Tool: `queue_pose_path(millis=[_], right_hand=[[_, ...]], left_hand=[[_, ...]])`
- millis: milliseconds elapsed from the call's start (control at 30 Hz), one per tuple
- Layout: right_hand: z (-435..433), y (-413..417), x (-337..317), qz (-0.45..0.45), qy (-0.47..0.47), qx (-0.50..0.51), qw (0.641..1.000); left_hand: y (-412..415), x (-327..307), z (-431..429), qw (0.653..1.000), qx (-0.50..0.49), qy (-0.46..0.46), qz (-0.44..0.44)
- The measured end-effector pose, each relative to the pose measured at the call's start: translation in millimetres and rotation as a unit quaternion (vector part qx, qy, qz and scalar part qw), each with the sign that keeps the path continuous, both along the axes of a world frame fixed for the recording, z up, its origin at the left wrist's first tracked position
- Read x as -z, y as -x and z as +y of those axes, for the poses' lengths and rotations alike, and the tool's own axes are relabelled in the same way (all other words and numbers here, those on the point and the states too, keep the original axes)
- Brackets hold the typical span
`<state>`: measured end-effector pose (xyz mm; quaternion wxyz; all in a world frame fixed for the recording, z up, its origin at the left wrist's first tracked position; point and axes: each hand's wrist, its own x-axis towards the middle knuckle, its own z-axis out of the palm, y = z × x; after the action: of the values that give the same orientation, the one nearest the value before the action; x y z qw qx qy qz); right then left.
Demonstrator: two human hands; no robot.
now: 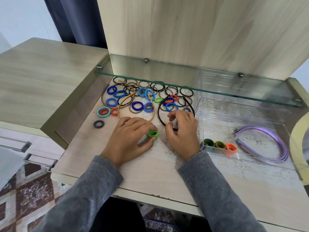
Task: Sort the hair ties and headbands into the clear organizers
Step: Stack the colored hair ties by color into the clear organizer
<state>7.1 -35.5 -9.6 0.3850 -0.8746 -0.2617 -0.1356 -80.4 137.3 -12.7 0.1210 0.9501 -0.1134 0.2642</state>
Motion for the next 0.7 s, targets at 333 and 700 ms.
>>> queue_pose_path(millis=[333, 700], right_hand=[[0.3, -0.5, 1.2, -0.001, -0.004, 0.009, 1.0], [16.4, -11.6, -4.2, -0.048, 0.108, 0.048, 0.992]], left_hand=[[1.3, -3.3, -0.1, 0.999, -0.011, 0.011, 0.04], [-8.6, 6.8, 0.3, 0.965, -0.19, 0.106, 0.144]])
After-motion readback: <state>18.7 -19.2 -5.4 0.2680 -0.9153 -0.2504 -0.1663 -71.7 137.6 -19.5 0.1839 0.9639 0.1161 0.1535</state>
